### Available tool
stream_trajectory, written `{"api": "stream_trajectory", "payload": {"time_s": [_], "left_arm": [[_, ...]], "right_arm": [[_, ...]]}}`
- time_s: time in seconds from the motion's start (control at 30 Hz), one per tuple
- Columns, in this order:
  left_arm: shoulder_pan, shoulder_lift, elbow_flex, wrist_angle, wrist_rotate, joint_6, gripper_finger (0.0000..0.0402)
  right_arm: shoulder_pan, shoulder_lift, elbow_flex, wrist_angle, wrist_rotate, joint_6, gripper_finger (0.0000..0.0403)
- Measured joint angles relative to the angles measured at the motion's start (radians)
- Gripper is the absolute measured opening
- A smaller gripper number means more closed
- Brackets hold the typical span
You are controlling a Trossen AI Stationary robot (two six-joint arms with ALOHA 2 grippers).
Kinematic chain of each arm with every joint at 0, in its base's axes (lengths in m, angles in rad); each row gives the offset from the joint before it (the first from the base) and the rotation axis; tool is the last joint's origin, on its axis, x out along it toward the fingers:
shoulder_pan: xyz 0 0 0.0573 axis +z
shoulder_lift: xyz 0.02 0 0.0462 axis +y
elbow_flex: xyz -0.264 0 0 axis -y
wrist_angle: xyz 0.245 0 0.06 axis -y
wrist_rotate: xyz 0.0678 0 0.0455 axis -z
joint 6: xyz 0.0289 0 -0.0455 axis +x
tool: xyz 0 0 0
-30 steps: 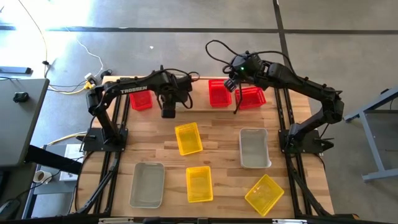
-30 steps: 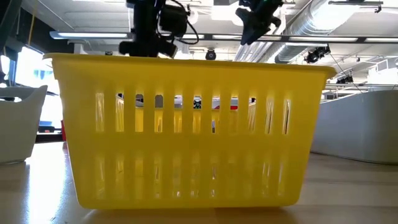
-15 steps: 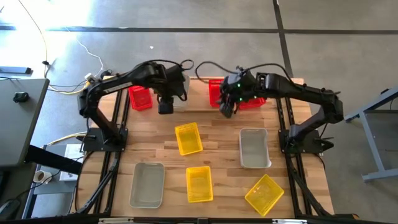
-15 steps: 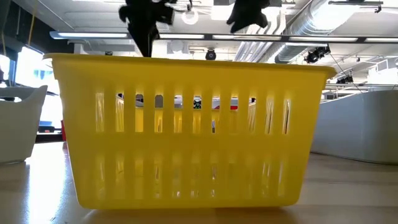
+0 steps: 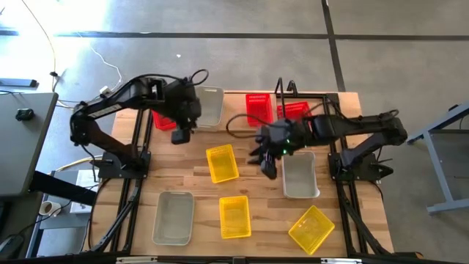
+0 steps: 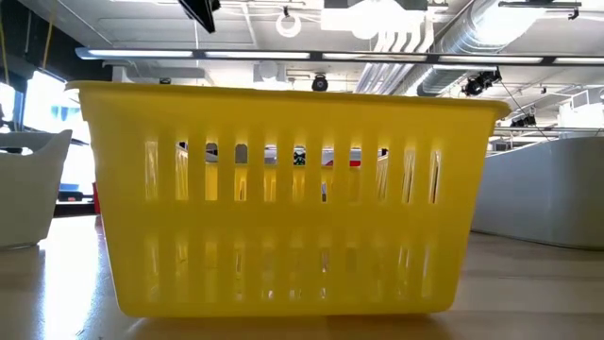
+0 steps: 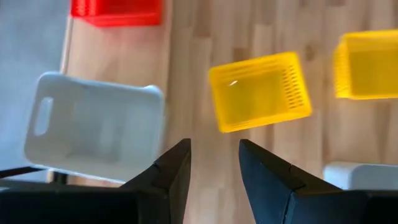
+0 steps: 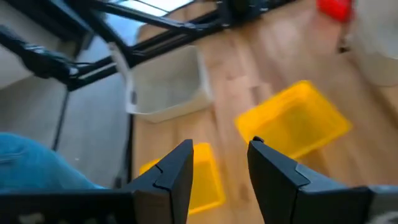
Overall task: Stack baskets on shelf by color
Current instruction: Put the bottom right yellow bin on the shelf
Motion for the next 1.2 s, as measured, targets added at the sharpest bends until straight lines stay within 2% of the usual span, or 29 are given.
{"api": "stream_trajectory", "payload": {"time_s": [0.13,0.27,0.47,0.7,1.2], "left_arm": [[-0.050,-0.036,-0.049,0.009,0.016,-0.024,0.0126],[-0.090,-0.060,-0.088,0.015,0.012,-0.047,0.0126],[-0.121,-0.074,-0.104,0.026,0.002,-0.054,0.0126],[-0.122,-0.074,-0.104,0.025,-0.004,-0.054,0.0126],[-0.121,-0.074,-0.104,0.023,-0.006,-0.083,0.0126]], "right_arm": [[0.076,0.010,0.000,0.021,-0.002,0.101,0.0138],[0.153,0.022,0.000,0.005,0.028,0.272,0.0138],[0.270,0.048,0.000,-0.122,0.081,0.526,0.0138],[0.395,0.103,-0.001,-0.272,0.080,0.762,0.0138],[0.632,0.279,-0.001,-0.335,0.020,0.983,0.0138]]}}
